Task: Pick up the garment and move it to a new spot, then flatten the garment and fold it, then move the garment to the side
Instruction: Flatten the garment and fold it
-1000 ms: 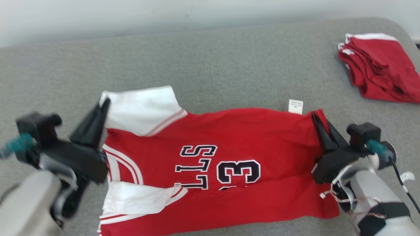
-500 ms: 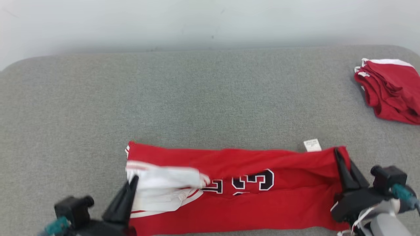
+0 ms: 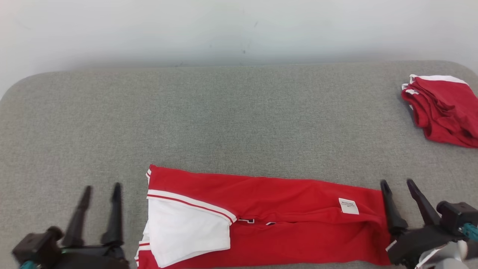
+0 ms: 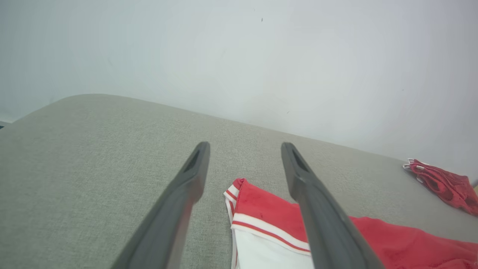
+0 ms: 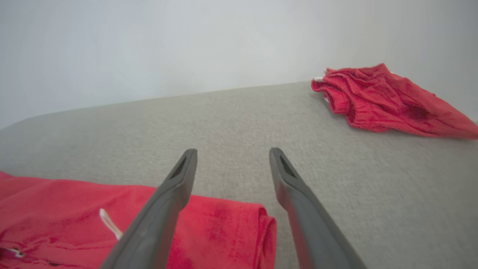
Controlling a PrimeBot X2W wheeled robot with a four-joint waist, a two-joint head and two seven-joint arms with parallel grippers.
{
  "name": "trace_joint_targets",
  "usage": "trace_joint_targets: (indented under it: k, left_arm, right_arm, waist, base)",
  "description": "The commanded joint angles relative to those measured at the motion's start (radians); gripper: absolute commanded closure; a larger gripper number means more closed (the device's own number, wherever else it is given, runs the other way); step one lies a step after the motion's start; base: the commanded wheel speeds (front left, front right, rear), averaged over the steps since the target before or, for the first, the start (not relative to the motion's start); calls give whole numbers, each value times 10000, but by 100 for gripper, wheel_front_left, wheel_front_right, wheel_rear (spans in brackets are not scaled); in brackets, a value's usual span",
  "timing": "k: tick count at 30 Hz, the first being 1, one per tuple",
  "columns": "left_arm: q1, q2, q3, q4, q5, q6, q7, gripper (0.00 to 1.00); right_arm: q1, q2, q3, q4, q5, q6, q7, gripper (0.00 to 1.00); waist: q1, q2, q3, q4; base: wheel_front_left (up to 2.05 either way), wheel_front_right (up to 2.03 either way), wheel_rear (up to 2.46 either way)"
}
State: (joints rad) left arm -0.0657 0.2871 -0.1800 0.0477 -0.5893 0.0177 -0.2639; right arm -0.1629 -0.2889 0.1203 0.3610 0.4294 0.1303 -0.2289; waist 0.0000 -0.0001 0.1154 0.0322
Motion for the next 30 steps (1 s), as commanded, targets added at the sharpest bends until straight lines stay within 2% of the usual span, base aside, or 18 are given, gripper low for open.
trace_joint_targets:
  k: [1, 5, 7, 12, 16, 17, 18, 20, 24, 30]
  left_arm:
    - [274, -145, 293, -61, 389, 7, 5, 0]
    - [571, -874, 1635, -532, 1920, -175, 5, 0]
    - [750, -1326, 2205, -517, 2836, -531, 5, 0]
    - [963, -1806, 2648, -246, 3801, -1021, 5, 0]
    - [949, -2052, 2911, -74, 4031, -1231, 4, 0]
    - [935, -2098, 2956, -35, 4054, -1262, 4, 0]
    - [922, -2132, 3011, -8, 4106, -1309, 4, 0]
    - [909, -2190, 3120, 37, 4154, -1343, 4, 0]
    - [925, -2257, 3248, 69, 4235, -1386, 3, 0]
    - [1018, -2293, 3396, 190, 4360, -1472, 4, 0]
  right_arm:
    - [167, -56, -123, 186, -93, -2, 215, 0]
    - [240, 122, -418, 705, -288, -1, 608, 0]
    - [274, 307, -574, 1215, -401, -1, 677, 0]
    - [346, 567, -663, 2232, -642, -1, 698, 0]
    - [260, 829, -479, 2981, -585, -1, 630, 0]
    - [233, 912, -357, 3114, -523, -1, 611, 44]
    - [210, 980, -186, 3217, -488, 1, 600, 100]
    - [103, 1029, -11, 3357, -299, 2, 505, 100]
    - [-232, 711, -6, 3518, -130, -5, 314, 100]
    - [-858, -419, -897, 4125, 185, -16, 82, 100]
  waist:
    - [0, 1, -9, 17]
    - [0, 1, -36, 131]
    - [0, 1, -17, 192]
    - [0, 1, 8, 279]
    - [0, 1, -5, 282]
    - [0, 1, -25, 281]
    - [0, 1, -53, 278]
    - [0, 1, -105, 247]
    - [0, 1, -194, 159]
    - [0, 1, -438, 43]
  base:
    - [0, 0, 0]
    - [0, 0, 0]
    - [0, 0, 0]
    - [0, 0, 0]
    - [0, 0, 0]
    - [0, 0, 0]
    - [0, 0, 0]
    - [0, 0, 0]
    - [0, 0, 0]
    - [0, 0, 0]
